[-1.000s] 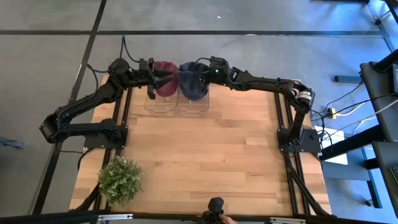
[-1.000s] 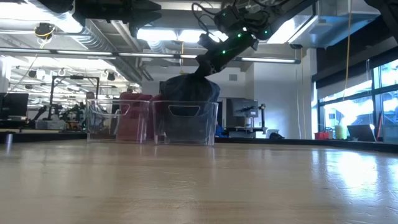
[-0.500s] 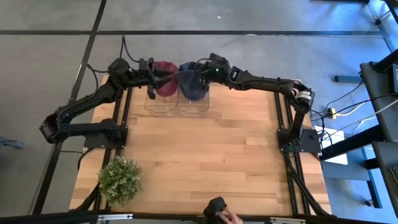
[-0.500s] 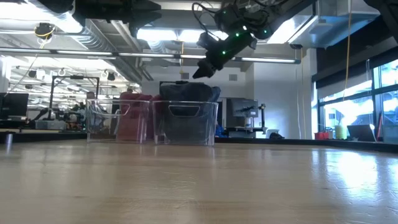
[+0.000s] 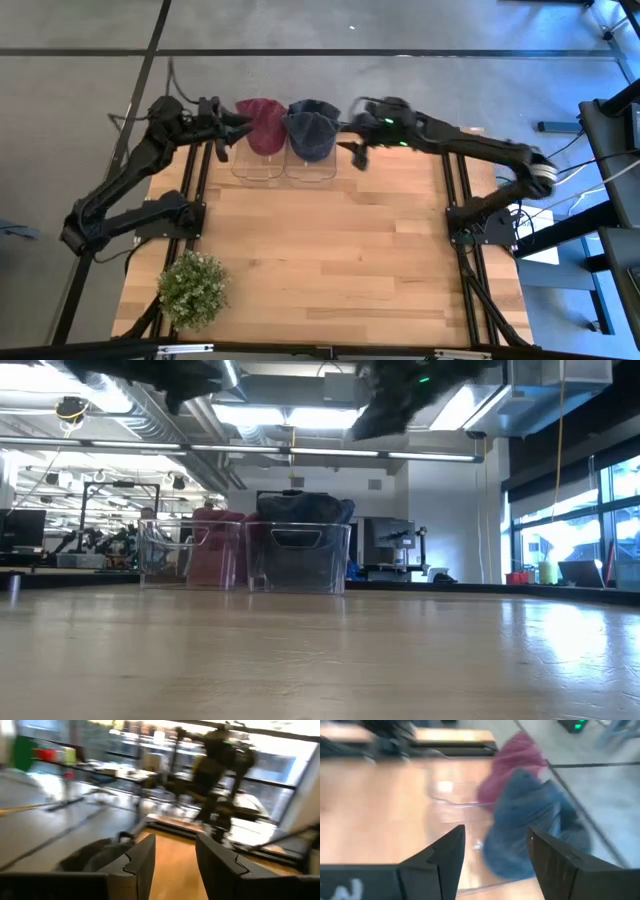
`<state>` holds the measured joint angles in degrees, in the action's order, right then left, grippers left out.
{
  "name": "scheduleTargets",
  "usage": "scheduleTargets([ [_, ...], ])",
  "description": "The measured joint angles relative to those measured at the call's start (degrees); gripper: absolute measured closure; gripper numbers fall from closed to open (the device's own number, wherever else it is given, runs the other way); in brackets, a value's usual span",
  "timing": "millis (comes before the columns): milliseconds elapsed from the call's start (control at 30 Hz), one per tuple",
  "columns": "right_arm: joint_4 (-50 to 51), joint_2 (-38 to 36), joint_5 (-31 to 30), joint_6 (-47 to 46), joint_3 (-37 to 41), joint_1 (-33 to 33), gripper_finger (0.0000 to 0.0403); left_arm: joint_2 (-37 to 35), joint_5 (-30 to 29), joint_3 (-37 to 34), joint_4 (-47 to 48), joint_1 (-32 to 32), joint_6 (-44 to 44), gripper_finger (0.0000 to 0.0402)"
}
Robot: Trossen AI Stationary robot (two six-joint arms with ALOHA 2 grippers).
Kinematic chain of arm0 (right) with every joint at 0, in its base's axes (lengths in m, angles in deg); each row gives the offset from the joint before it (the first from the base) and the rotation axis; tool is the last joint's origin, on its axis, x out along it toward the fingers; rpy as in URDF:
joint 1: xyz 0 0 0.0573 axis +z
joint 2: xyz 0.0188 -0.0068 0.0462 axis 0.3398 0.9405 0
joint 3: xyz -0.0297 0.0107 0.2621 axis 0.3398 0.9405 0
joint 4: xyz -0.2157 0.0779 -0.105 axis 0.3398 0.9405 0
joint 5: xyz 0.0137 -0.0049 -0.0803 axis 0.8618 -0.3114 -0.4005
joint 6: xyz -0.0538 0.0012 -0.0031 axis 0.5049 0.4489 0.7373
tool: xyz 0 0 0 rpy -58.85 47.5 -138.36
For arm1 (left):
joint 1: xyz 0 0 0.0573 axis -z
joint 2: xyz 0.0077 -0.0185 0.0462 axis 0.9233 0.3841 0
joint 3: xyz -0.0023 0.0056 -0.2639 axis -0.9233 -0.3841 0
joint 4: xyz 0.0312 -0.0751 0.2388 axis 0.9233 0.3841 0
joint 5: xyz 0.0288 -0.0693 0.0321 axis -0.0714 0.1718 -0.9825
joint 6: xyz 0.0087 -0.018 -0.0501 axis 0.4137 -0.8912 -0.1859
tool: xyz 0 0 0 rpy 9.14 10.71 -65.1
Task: Pick & Place hat
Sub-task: Return to Home Position
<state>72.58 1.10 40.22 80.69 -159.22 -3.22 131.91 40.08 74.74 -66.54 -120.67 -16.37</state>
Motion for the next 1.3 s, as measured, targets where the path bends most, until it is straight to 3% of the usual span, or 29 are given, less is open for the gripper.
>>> scheduleTargets([
  [100,-5.4,-9.6,2.1,-6.9,10.0,0.6,0.0193,-3.8,-8.3,-2.7,0.3,2.5,-3.9,0.0265],
  [267,-16.5,-23.8,-1.0,-17.2,24.7,3.4,0.0192,-7.4,-22.3,-14.6,-12.5,13.5,-11.6,0.0265],
  [400,-17.9,-33.7,-2.7,-24.0,32.5,4.8,0.0192,-9.5,-35.7,-23.1,-19.9,23.4,-12.6,0.0265],
  [500,-19.8,-39.1,-2.7,-26.2,38.1,6.7,0.0192,-10.9,-42.0,-26.7,-20.2,29.5,-11.5,0.0265],
  [667,-27.6,-45.3,-2.6,-25.9,48.6,9.0,0.0192,-14.7,-44.2,-29.3,-19.0,34.4,-9.7,0.0265],
  [967,-47.6,-52.2,-3.1,-27.9,63.6,8.8,0.0192,-26.0,-45.3,-36.2,-14.3,34.8,-10.5,0.0265],
  [1133,-48.0,-56.7,-3.2,-29.5,66.9,8.7,0.0192,-31.0,-48.2,-39.3,-13.7,34.8,-10.6,0.0265],
  [1300,-47.2,-61.4,-4.6,-29.2,67.9,8.7,0.0192,-35.9,-49.1,-39.4,-6.3,34.8,-12.2,0.0265],
])
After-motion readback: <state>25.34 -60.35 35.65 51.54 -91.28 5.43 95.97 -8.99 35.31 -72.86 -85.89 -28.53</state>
